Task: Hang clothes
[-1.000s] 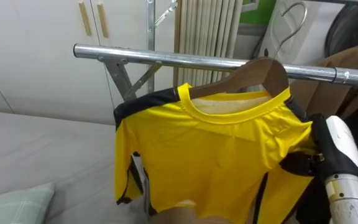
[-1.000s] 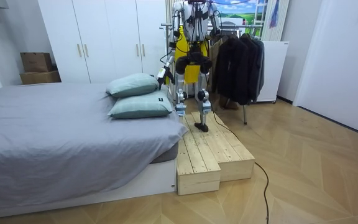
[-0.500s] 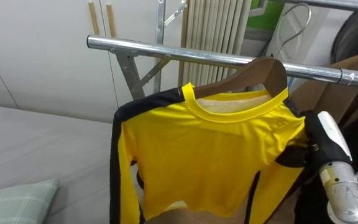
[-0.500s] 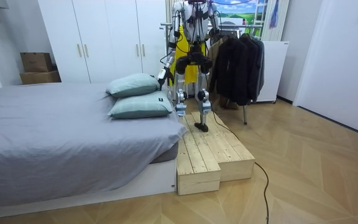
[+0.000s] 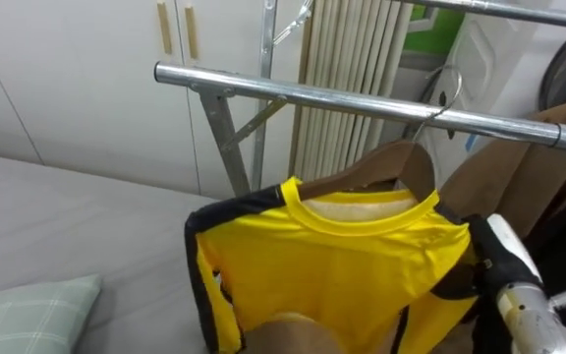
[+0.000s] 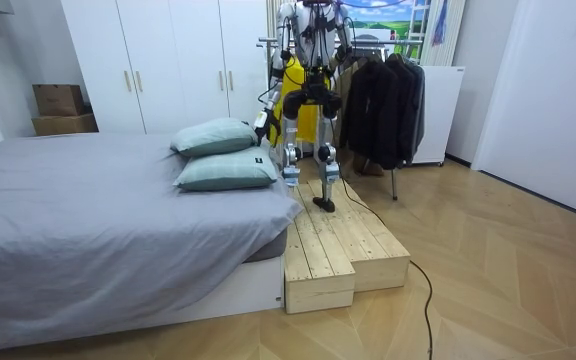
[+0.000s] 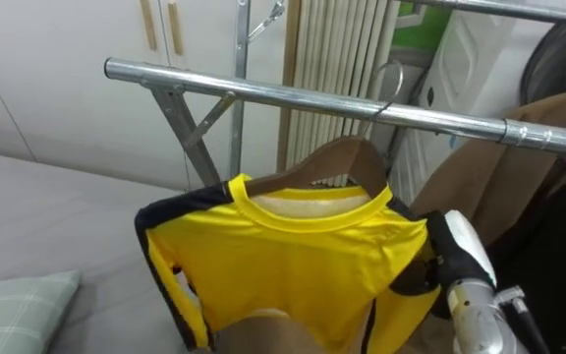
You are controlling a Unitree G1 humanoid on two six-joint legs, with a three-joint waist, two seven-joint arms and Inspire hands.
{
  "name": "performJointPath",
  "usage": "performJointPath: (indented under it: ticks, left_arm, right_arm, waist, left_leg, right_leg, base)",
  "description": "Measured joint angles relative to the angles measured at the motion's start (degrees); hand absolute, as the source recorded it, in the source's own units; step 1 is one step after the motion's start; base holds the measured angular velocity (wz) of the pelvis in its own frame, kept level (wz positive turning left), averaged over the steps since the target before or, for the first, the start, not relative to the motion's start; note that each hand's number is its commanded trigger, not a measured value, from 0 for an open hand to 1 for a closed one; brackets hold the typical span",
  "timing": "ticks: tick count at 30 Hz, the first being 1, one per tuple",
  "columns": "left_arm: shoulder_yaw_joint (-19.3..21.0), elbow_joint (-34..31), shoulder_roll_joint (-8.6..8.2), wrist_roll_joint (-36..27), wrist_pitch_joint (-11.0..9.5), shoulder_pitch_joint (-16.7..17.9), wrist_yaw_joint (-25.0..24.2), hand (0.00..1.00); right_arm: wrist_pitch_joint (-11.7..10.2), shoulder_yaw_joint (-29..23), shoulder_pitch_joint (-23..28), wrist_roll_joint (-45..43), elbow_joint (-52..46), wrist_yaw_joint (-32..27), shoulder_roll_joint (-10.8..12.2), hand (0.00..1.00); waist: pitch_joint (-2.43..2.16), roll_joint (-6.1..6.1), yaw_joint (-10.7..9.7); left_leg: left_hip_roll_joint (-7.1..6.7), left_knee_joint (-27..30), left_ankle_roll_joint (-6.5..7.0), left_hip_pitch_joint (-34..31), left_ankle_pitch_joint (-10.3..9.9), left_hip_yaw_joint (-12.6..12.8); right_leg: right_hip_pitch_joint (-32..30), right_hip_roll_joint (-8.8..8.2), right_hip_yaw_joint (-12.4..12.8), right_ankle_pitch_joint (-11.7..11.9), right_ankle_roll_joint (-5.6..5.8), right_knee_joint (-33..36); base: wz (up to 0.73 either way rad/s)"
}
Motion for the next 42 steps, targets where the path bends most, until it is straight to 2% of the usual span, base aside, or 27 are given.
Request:
performJointPath:
  ticks: [8,12,16,21,30,39,40,41,42]
  left_arm:
    - [1.0,-1.2,-0.55,0.0,0.0,0.0,0.0,0.0]
    - [1.1,-1.2,-0.67,0.0,0.0,0.0,-0.1,0.0]
    - [1.1,-1.2,-0.66,0.0,0.0,0.0,-0.2,0.0]
    - [1.1,-1.2,-0.67,0.0,0.5,0.1,-0.1,0.0]
    - [1.0,-1.1,-0.84,0.0,0.5,0.1,0.2,0.0]
    - [1.0,-1.1,-0.9,0.0,0.6,0.1,0.2,0.0]
    - [1.0,-1.1,-0.94,0.0,0.6,0.1,0.1,0.0]
    - [1.0,-1.1,-0.96,0.0,0.6,0.1,0.1,0.0]
    - [1.0,-1.1,-0.96,0.0,0.6,0.1,0.1,0.0]
  right_arm:
    - [0.3,-0.4,0.1,-0.2,0.9,1.0,-0.1,1.0]
    - [0.2,-0.5,0.3,0.0,1.8,1.8,-0.1,1.0]
    - [-0.1,-0.5,0.5,0.0,2.7,1.9,-0.1,1.0]
    - [-0.6,-0.7,2.0,0.0,2.7,1.4,0.0,1.0]
    - [-2.1,-0.7,2.4,0.0,4.9,-0.4,0.0,1.0]
    - [-2.2,-0.7,2.4,0.2,5.3,-2.1,0.1,1.0]
    - [-2.1,-0.7,2.4,0.2,5.3,-2.1,0.1,0.68]
    - [-2.1,-0.7,2.4,0.2,5.3,-2.1,0.1,0.0]
    - [-2.1,-0.7,2.4,0.2,5.3,-2.1,0.1,0.0]
  waist:
    - [0.67,1.17,-0.2]
    - [0.31,1.68,-0.4]
    - [0.11,1.58,-0.6]
    - [0.09,1.59,-1.5]
    - [-0.13,1.72,-1.5]
    - [-0.15,1.81,-1.5]
    - [-0.16,1.81,-1.5]
    - [-0.16,1.81,-1.5]
    - [-0.16,1.81,-1.5]
  left_leg:
    - [-0.05,0.0,-0.01,0.0,0.0,-0.7]
    - [-0.06,-0.1,-0.02,0.0,0.0,-1.0]
    - [-0.08,0.0,-0.02,0.1,0.0,-1.5]
    - [-0.16,0.1,-0.03,0.3,0.0,-1.6]
    - [-0.32,0.1,-0.02,0.3,0.0,-1.6]
    - [-0.37,0.1,-0.02,0.3,0.0,-1.6]
    - [-0.39,0.1,-0.01,0.3,0.0,-1.6]
    - [-0.4,0.1,-0.01,0.3,0.0,-1.6]
    - [-0.42,0.1,-0.01,0.3,0.0,-1.6]
  right_leg:
    - [0.6,-0.16,-0.8,-0.2,-0.27,-0.7]
    - [0.7,-0.23,-1.1,-0.1,-0.3,-1.0]
    - [1.1,-0.29,-1.7,-0.1,-0.3,-1.1]
    - [1.5,-0.43,-1.8,-0.2,-0.36,-1.2]
    - [1.4,-0.57,-1.9,-0.2,-0.37,-1.1]
    - [1.5,-0.64,-1.9,-0.2,-0.37,-1.2]
    - [1.5,-0.66,-1.9,-0.2,-0.37,-1.2]
    - [1.5,-0.67,-1.9,-0.2,-0.37,-1.2]
    - [1.5,-0.69,-1.9,-0.2,-0.36,-1.2]
  base:
    - [0.04]
    - [0.03]
    - [0.08]
    - [0.01]
    - [0.0]
    - [0.0]
    - [0.0]
    - [0.0]
    - [0.0]
